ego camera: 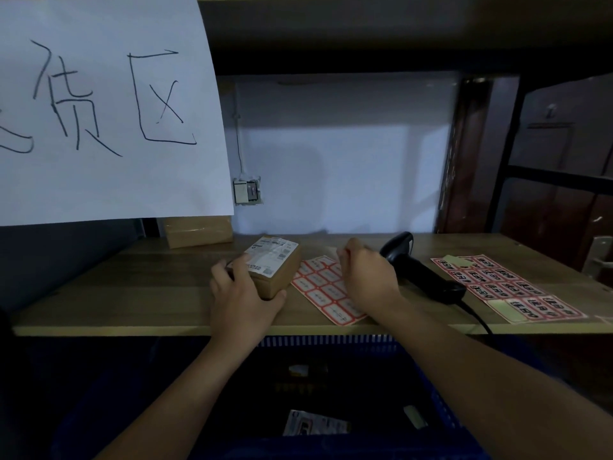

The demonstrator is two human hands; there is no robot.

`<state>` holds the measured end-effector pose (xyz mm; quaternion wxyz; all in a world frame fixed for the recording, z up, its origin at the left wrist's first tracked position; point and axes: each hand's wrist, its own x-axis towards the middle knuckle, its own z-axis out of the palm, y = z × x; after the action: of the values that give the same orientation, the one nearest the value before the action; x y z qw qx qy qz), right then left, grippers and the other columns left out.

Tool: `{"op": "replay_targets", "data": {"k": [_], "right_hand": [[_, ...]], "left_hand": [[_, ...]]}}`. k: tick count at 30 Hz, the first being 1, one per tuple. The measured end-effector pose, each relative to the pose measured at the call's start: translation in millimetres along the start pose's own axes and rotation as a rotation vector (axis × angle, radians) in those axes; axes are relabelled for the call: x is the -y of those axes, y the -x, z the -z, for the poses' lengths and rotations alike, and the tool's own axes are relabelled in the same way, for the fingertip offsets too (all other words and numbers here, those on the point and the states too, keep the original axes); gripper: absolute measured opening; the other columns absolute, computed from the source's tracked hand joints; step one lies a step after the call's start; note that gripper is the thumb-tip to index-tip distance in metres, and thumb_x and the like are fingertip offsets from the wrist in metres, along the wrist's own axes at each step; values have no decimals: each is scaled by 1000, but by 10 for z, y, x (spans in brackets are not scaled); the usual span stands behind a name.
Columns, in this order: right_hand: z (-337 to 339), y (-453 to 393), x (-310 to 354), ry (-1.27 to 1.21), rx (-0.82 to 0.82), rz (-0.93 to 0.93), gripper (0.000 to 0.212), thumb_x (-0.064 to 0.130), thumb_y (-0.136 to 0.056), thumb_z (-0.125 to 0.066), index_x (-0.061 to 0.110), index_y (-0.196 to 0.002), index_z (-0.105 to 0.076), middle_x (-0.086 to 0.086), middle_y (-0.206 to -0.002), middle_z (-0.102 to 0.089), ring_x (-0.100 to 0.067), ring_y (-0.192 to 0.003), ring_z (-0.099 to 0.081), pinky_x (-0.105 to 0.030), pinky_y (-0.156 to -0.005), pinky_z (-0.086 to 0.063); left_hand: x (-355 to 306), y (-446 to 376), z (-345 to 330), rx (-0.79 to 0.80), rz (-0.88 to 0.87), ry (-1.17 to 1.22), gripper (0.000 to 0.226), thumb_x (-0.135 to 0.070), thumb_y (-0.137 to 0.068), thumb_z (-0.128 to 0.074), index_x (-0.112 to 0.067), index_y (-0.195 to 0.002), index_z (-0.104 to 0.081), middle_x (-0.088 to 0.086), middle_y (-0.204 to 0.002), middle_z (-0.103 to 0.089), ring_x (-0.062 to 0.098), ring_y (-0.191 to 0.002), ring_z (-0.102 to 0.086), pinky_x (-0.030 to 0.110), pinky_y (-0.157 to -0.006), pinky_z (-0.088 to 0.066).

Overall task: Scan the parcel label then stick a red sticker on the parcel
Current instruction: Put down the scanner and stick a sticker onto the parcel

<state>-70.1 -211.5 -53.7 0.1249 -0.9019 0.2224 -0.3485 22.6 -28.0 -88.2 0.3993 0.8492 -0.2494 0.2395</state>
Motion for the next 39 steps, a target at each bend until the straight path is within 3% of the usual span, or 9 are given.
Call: {"op": "replay_targets", "data": {"k": [3, 9, 13, 16, 19, 24, 28, 32, 39], "right_hand": [[38, 0, 16, -168, -73, 19, 24, 29, -102, -43, 13, -91, -56, -6, -70, -64, -26, -61, -61, -27, -44, -31], [129, 38, 179, -634, -77, -35, 10, 10, -94, -60, 18, -88, -63, 3, -83, -69, -12, -78, -65, -18, -67, -50], [223, 58, 304, -885, -16, -154, 23, -4, -88, -60, 18, -94, -64, -10, -97, -69, -25, -88, -65, -38, -76, -54], [323, 83, 400, -1064, -7, -193, 30, -5, -88, -59, 21, -103, -62, -3, -87, -65, -19, -78, -61, -32, -69, -48], [382, 99, 449, -1078, -5, -217, 30, 6, -92, -59, 26, -116, -59, -1, -87, -67, -15, -79, -63, -30, -74, -51], [474, 135, 557, -1127, -51, -274, 8, 16, -93, -63, 16, -86, -68, 8, -74, -71, 0, -61, -62, -24, -63, -52], [518, 166, 647, -1167, -9, -301, 13, 23, -93, -63, 16, -82, -67, 4, -94, -73, -7, -81, -63, -24, -69, -47], [571, 211, 730, -1221, 89, -352, 13, 24, -92, -65, 16, -83, -68, 1, -96, -76, -8, -83, -68, -15, -59, -47], [589, 335, 809, -1289, 160, -402, 13, 18, -91, -67, 7, -85, -67, -12, -92, -77, -26, -82, -75, -34, -70, -61]], "left_hand": [[0, 12, 6, -32, -15, 14, 86, -43, -66, -82, -22, -134, -33, 11, -139, -22, 33, -123, -33, 41, -91, -40], [-6, 28, 26, -93, -70, 20, 84, -33, -66, -82, -19, -134, -34, 14, -139, -21, 35, -123, -31, 37, -88, -40], [-32, 31, 51, -123, -119, 100, 85, -27, -60, -83, -20, -130, -35, 9, -137, -21, 31, -121, -32, 31, -87, -35], [-94, 28, 68, -149, -191, 195, 83, -23, -61, -85, -20, -128, -36, 5, -137, -22, 28, -123, -34, 32, -90, -41], [-188, 12, 108, -172, -240, 212, 83, -26, -62, -87, -19, -129, -38, 1, -138, -26, 25, -125, -37, 35, -92, -48], [-304, 18, 136, -233, -327, 168, 84, -26, -60, -90, -16, -127, -41, 8, -135, -31, 29, -124, -40, 49, -87, -53], [-340, 37, 94, -305, -391, 185, 83, -23, -61, -89, -16, -128, -40, 9, -134, -29, 31, -125, -39, 51, -85, -53], [-370, 67, 33, -340, -446, 211, 82, -27, -63, -86, -15, -130, -40, 9, -135, -27, 28, -125, -38, 48, -84, -55], [-410, 78, -10, -349, -478, 256, 81, -26, -66, -85, -13, -131, -39, 10, -136, -26, 24, -128, -35, 47, -85, -55]]}}
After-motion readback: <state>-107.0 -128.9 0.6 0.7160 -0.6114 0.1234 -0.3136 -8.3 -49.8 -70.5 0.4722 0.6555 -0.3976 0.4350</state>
